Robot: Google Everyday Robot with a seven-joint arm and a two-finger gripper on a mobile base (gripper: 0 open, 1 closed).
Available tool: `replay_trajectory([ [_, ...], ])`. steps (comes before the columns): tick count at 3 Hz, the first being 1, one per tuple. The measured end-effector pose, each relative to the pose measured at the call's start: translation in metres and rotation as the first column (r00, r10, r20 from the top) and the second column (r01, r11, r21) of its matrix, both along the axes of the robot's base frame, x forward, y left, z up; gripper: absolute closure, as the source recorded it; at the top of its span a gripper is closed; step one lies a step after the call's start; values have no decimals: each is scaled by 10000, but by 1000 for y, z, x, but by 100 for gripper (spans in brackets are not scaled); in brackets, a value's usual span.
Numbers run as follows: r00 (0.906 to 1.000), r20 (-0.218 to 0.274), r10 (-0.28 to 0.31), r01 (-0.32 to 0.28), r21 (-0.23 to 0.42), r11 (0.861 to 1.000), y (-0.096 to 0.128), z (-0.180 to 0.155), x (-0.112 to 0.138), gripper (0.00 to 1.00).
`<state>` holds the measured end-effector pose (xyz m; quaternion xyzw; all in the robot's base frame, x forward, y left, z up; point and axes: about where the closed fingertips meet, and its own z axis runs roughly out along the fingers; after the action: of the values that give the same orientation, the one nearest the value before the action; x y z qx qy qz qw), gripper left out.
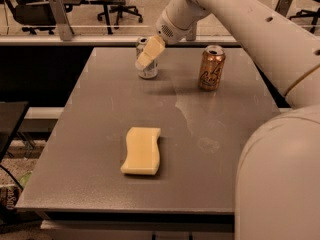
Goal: Pick 7up can
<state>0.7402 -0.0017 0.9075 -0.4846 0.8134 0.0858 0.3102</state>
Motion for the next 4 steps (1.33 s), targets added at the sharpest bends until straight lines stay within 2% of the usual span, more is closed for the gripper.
replay_trajectory([
  [1, 9999, -38, 107, -106, 132, 9999, 12, -4, 1, 0],
  [2, 9995, -194, 247, -242, 290, 9993, 19, -7, 3, 27],
  [3, 9990, -280, 343, -333, 340, 9989, 21, -8, 3, 49],
  [4, 9969, -281, 740, -724, 543, 9959, 19, 1, -4, 74],
])
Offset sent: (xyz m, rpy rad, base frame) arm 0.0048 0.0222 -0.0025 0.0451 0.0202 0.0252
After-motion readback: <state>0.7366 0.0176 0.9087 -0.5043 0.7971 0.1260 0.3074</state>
